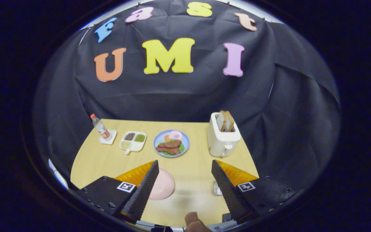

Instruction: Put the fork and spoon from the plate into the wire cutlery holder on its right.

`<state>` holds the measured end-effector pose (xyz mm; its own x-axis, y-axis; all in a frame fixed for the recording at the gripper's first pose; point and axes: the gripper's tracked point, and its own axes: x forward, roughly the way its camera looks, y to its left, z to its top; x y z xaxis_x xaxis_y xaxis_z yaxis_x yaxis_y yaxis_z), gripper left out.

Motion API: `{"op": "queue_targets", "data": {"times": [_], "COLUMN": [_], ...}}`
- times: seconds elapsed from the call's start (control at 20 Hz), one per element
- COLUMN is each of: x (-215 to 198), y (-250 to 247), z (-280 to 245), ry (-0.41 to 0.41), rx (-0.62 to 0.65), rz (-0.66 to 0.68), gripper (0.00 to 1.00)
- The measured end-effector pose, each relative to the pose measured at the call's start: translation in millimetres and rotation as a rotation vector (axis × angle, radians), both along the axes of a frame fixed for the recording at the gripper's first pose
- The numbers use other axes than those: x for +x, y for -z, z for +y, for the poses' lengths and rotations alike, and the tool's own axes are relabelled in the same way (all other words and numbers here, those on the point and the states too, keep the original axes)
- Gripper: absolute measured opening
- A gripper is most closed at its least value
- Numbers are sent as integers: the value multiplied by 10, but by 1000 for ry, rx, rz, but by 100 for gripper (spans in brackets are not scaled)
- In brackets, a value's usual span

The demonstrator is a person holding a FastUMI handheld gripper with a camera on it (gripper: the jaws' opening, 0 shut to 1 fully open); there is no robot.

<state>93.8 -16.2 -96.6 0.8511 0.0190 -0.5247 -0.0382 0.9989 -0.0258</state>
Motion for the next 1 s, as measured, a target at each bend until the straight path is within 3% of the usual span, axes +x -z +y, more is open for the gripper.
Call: {"op": "queue_targets", "data": {"times": [0.25,0.45,1.0], "x": [-289,-606,-1021], "y": [-813,-1061,-949], "z": [389,631,898], "ry": [-37,-59,-94], "rx": [-10,-38,42], "rz": [-361,-555,-551], "gripper": [97,96,96]}}
